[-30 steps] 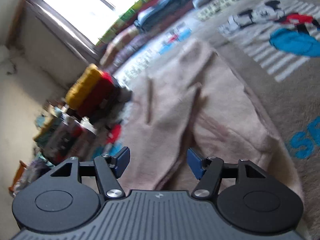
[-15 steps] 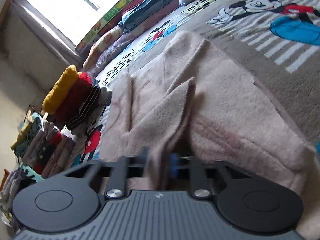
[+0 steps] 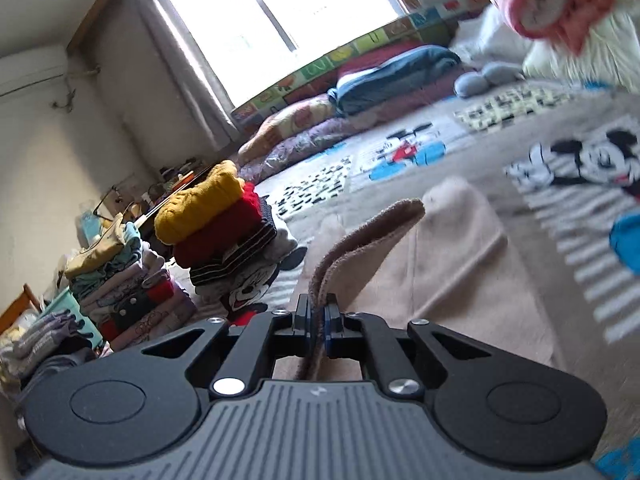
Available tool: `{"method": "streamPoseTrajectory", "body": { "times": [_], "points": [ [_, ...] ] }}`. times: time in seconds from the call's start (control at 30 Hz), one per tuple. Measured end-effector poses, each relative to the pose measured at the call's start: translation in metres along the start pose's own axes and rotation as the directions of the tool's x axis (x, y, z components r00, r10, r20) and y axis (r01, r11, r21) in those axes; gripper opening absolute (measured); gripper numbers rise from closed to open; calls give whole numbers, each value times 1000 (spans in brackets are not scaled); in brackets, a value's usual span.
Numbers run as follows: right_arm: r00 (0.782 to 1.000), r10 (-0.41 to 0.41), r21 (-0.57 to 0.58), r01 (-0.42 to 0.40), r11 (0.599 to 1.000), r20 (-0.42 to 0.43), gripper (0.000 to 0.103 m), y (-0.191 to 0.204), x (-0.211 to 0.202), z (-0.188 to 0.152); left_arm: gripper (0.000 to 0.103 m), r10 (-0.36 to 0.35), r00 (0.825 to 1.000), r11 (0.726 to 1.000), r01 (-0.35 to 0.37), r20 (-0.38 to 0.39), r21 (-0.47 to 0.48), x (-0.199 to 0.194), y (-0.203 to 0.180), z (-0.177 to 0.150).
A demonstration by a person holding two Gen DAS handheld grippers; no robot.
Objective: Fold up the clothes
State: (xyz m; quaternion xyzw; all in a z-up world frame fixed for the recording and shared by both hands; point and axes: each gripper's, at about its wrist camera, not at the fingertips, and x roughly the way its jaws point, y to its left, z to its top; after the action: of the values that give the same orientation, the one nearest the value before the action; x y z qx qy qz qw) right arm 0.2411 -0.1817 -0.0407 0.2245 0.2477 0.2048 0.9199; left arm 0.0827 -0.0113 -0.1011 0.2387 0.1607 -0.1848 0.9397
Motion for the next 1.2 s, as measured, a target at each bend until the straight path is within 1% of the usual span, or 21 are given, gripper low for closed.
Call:
{"method": "streamPoseTrajectory", "body": {
  "times": [0.2,0.43,0.57,0.63,0.73,0.87,0.97,1.03,1.07,1.1,1.17,1.2],
  "points": [
    [999,-33,1,33,999,16,8,-18,-13,5,7,-39,999,999,39,7,18,8,-13,9],
    [997,-82,34,82,996,5,8,-47,-22,3,7,-79,997,995,80,-17,52,16,-28,17],
    [995,-100,68,102,992,-21,8,-65,-21,-2,7,-89,995,994,92,-52,63,20,-32,17],
    [994,-92,97,97,991,-59,8,-73,-16,-7,7,-90,993,993,95,-72,69,23,-33,16],
    [990,-114,106,122,987,-82,8,-83,-11,-17,7,-96,990,993,102,-104,56,26,-32,14],
    [987,-114,124,128,984,-113,8,-93,-5,-30,7,-94,987,993,102,-133,57,24,-30,11],
    [991,-84,112,96,989,-104,8,-90,-7,-34,7,-107,985,994,111,-139,19,22,-25,10],
    [993,-73,100,83,992,-93,8,-86,-11,-35,7,-145,980,989,143,-139,-28,25,-20,8],
    [993,-73,97,82,992,-95,8,-86,-10,-36,9,-170,977,985,163,-132,-58,24,-15,7],
    [992,-77,95,86,992,-100,8,-87,-9,-37,15,-194,975,978,184,-110,-96,18,-5,7],
    [988,-93,98,106,990,-122,8,-92,-4,-40,15,-241,968,959,227,-65,-170,5,14,6],
    [989,-85,125,100,987,-120,8,-96,-5,-42,15,-263,964,946,249,-40,-206,-1,23,6]
  ]
}}
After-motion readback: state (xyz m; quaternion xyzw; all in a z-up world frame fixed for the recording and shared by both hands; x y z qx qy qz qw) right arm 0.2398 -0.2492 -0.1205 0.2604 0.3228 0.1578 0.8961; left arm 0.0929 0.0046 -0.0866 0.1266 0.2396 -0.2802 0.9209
